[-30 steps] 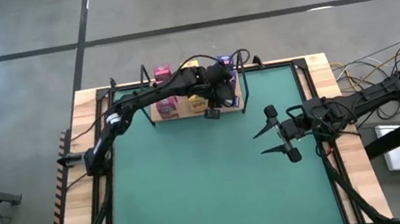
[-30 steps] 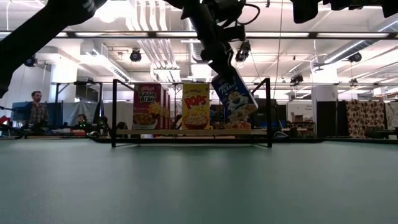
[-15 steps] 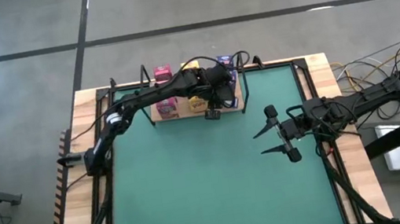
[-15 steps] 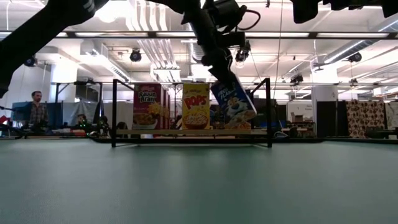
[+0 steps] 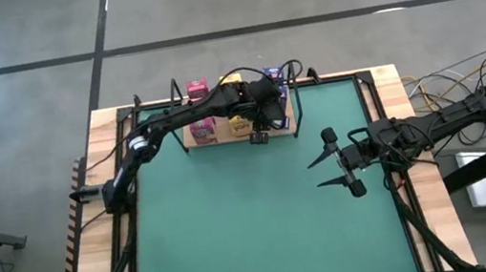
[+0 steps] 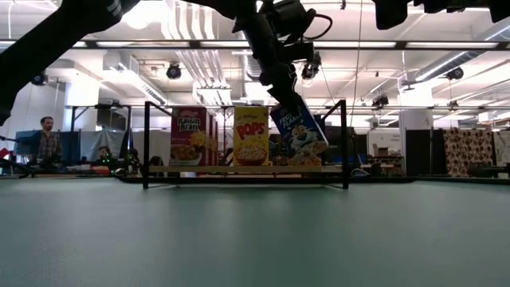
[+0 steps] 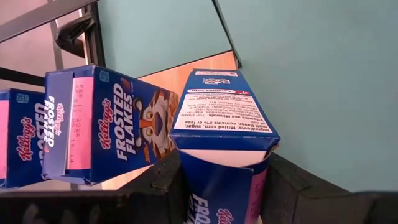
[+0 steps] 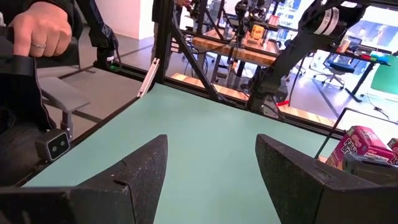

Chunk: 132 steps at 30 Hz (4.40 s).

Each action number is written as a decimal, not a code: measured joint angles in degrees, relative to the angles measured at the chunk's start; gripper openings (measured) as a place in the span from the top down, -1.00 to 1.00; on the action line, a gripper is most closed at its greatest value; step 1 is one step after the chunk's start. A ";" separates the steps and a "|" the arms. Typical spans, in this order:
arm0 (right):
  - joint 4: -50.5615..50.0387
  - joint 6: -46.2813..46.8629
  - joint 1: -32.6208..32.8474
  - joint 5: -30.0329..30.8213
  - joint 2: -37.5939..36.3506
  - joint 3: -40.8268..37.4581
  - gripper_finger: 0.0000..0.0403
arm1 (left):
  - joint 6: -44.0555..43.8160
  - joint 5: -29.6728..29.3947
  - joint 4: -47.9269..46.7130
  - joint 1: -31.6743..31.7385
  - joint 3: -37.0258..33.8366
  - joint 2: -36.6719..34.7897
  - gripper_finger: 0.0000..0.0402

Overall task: Stack cereal on shelf
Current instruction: Put the blue cereal box on the shelf aligned with the other blue cereal boxes

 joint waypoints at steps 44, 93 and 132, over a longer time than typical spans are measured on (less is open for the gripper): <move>0.02 -0.02 0.00 0.00 0.00 -0.02 -0.16 | -0.83 0.11 1.36 0.20 0.00 0.48 0.07; -0.11 0.35 0.00 0.00 -0.01 -0.02 -0.16 | -6.35 4.20 1.30 1.38 5.55 0.13 -0.20; -27.62 16.94 -10.14 36.64 11.46 19.12 -0.16 | -20.87 -5.35 51.46 -9.75 -73.19 -64.42 -0.14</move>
